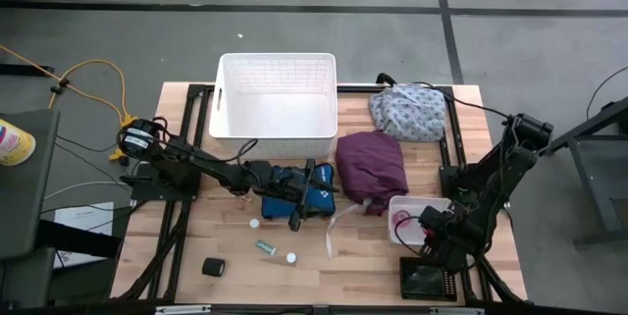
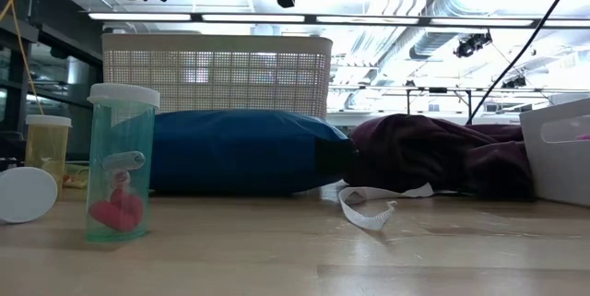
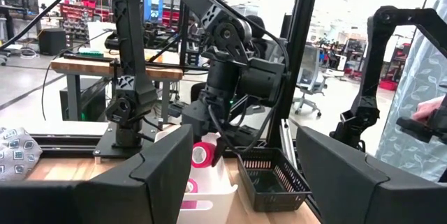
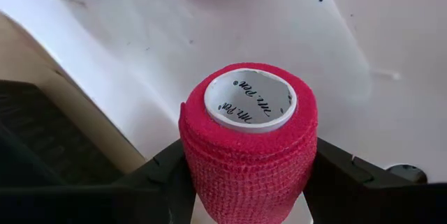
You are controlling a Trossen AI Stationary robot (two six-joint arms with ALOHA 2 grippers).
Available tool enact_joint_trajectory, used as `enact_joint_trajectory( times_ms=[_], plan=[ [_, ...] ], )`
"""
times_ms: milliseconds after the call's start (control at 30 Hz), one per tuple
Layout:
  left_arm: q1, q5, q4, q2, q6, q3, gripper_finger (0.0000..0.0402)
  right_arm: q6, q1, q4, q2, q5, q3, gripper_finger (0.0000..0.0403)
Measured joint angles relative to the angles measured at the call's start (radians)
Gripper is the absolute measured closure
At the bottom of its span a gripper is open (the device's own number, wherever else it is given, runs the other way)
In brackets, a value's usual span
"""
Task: Pick & Place Medicine items
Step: Put the red bandage into the white bin, then put the black bandage into the white bin
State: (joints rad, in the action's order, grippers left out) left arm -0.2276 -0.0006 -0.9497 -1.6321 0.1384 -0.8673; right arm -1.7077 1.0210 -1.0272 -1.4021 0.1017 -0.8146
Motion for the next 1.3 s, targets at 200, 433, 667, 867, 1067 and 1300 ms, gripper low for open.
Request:
enact_joint_trajectory(
  times_ms=[200,433,667,867,1067,1300],
  plan=[
    [0.0,0.0,0.0,0.0,0.0,0.0,0.0155,0.002,0.0,-0.016,0.0,0.0,0.0,0.0202],
    [0.0,0.0,0.0,0.0,0.0,0.0,0.0155,-0.029,0.0,-0.075,0.0,-0.004,0.0,0.0171],
    [0.0,0.0,0.0,0.0,0.0,0.0,0.0155,-0.031,-0.001,-0.073,0.0,-0.013,0.0,0.0131],
    [0.0,0.0,0.0,0.0,0.0,0.0,0.0155,-0.024,-0.003,-0.07,0.0,-0.019,0.0,0.0109],
    [0.0,0.0,0.001,0.0,0.0,0.0,0.0155,-0.024,-0.003,-0.069,0.0,-0.019,0.0,0.011],
    [0.0,0.0,0.005,0.0,0.0,0.0,0.0155,-0.007,-0.003,-0.069,0.001,0.007,0.0,0.0116]
  ],
)
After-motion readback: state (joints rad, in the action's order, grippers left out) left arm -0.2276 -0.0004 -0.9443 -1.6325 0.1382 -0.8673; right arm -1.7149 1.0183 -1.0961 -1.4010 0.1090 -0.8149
